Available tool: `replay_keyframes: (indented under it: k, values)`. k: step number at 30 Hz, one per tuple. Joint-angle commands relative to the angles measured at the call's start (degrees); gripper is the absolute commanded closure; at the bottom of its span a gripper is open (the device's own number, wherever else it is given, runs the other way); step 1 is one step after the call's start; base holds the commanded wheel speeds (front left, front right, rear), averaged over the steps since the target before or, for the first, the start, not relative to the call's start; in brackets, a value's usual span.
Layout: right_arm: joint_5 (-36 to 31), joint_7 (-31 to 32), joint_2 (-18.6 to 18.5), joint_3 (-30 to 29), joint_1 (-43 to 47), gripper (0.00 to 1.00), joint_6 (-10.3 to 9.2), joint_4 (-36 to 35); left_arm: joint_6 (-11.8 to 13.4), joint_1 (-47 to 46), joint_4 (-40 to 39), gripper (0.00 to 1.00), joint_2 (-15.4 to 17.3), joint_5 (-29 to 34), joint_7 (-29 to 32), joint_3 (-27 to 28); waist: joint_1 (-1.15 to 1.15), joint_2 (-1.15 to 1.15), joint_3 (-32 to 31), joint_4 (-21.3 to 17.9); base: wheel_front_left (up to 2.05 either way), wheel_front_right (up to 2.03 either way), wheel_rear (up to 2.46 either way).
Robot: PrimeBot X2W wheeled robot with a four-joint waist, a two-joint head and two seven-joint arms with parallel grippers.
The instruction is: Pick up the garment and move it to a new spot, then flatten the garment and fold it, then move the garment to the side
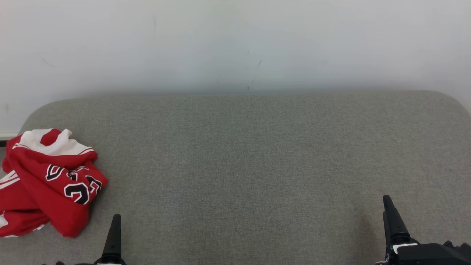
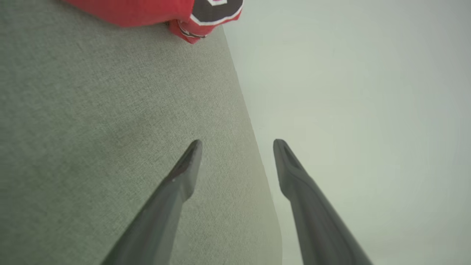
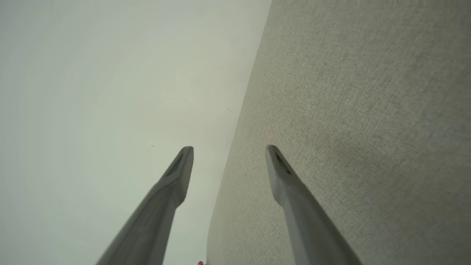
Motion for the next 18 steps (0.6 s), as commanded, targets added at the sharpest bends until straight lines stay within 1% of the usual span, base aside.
replay_keyframes:
  k: [1, 2, 3, 9, 18]
  values:
    - [-2.5, -0.7, -0.2, -0.1, -0.5, 0.0, 0.12, -1.2, 0.2, -0.4, -1.2, 0.0, 0.3, 3.5, -0.7, -0.5, 0.0, 0.0, 0.0, 0.1, 0.0, 0.0, 0.0]
    - [-3.8, -0.9, -0.2, 0.0, -0.4, 0.0, 0.12, -1.3, 0.5, -0.3, -1.3, 0.0, 0.3, 5.1, -0.9, -0.6, 0.0, 0.0, 0.0, 0.1, 0.0, 0.0, 0.0]
    - [-3.8, -0.9, -0.2, 0.0, -0.4, 0.0, 0.12, -1.3, 0.5, -0.3, -1.3, 0.0, 0.3, 5.1, -0.9, -0.6, 0.0, 0.0, 0.0, 0.1, 0.0, 0.0, 0.0]
    - [-11.9, -2.3, -0.2, 0.9, 0.2, 0.0, 0.13, -1.7, 1.4, 0.2, -2.7, 0.0, 0.3, 13.8, -2.3, -1.6, 0.0, 0.0, -0.1, 0.3, 0.0, 0.0, 0.0]
    - [-23.7, -4.1, -0.2, 2.1, 0.9, 0.0, 0.15, -2.4, 2.0, 1.2, -3.9, 0.0, 0.4, 24.0, -4.1, -2.6, 0.0, 0.0, -0.1, 0.6, 0.0, 0.0, 0.0]
